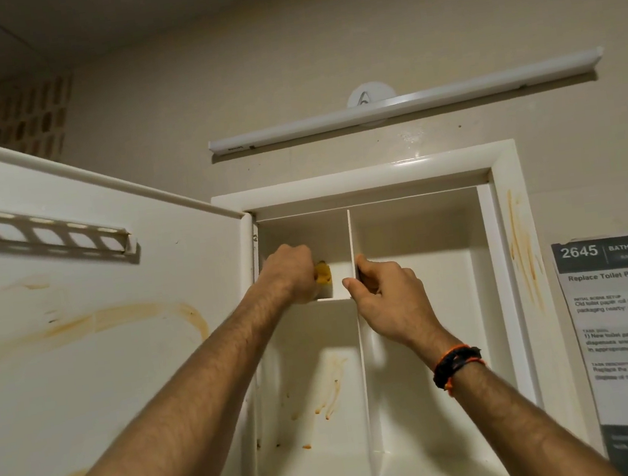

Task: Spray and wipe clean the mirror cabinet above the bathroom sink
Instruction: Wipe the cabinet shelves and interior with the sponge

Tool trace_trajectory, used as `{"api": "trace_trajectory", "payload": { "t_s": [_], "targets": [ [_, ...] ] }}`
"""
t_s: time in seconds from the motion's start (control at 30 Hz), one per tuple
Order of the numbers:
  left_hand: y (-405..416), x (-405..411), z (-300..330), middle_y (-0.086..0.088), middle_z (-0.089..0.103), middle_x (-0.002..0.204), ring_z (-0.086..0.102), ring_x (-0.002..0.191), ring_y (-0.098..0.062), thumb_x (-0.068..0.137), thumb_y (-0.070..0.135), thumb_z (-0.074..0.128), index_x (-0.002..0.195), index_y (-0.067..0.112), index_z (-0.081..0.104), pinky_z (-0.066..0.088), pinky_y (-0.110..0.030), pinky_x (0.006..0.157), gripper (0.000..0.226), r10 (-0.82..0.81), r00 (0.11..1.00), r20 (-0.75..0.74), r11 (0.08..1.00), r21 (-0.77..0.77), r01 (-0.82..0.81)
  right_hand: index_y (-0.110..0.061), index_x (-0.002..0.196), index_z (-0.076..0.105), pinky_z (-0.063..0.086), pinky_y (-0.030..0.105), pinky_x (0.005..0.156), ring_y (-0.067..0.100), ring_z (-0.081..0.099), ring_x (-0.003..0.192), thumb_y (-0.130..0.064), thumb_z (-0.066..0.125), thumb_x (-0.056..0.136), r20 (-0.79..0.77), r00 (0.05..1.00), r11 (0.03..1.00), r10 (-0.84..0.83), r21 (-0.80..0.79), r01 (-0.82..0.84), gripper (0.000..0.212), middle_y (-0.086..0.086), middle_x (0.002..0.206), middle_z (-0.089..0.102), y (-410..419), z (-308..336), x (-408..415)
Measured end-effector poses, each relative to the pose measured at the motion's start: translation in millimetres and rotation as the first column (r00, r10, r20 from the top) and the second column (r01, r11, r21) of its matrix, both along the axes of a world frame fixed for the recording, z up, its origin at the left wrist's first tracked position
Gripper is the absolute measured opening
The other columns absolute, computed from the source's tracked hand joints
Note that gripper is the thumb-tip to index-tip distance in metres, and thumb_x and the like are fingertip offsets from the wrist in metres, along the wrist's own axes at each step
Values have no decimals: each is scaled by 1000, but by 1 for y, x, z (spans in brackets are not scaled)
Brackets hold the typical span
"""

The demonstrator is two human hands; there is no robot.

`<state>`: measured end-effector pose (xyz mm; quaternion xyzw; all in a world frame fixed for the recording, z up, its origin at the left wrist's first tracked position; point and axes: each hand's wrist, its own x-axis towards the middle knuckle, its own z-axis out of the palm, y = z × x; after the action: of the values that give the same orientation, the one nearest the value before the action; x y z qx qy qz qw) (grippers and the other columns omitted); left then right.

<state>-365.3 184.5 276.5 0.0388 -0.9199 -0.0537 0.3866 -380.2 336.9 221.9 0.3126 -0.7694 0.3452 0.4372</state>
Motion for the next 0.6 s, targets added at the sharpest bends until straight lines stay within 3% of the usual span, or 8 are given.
{"api": "trace_trajectory", "payload": {
  "t_s": [0.13, 0.27, 0.47, 0.6],
  "targets": [
    [4, 0, 0, -2, 65, 90, 58, 77, -17, 88, 18, 69, 109, 16, 74, 50, -29, 67, 22, -64, 997, 38, 993, -99, 68, -21, 72, 41, 36, 28, 57, 17, 49, 62, -34, 53, 96, -6, 1000, 1000, -18, 2, 18, 31, -3, 62, 53, -1, 0, -2],
    [2, 8, 7, -2, 71, 90, 61, 79, -18, 92, 12, 61, 106, 21, 77, 51, -30, 69, 23, -91, 985, 149, 958, -258, 127, -21, 70, 40, 34, 25, 52, 12, 46, 58, -35, 53, 97, 6, 1000, 1000, -14, 5, 14, 33, -4, 60, 51, 0, 0, -2],
    [-4, 23, 20, 7, 65, 89, 58, 83, -11, 94, 10, 55, 113, 22, 73, 44, -24, 68, 29, -89, 957, 277, 955, -249, 161, -21, 71, 43, 35, 24, 53, 13, 49, 63, -37, 54, 97, 22, 1000, 1000, -14, 10, 14, 32, -3, 64, 54, 1, 2, 0],
    [-14, 48, 32, 13, 68, 85, 62, 86, -9, 90, 5, 57, 109, 26, 75, 48, -20, 67, 33, -112, 933, 341, 965, -186, 184, -17, 77, 51, 46, 30, 65, 22, 58, 75, -37, 54, 96, 56, 998, 1000, 12, 4, -13, 29, 1, 73, 62, 2, 3, 1]
  ]
}}
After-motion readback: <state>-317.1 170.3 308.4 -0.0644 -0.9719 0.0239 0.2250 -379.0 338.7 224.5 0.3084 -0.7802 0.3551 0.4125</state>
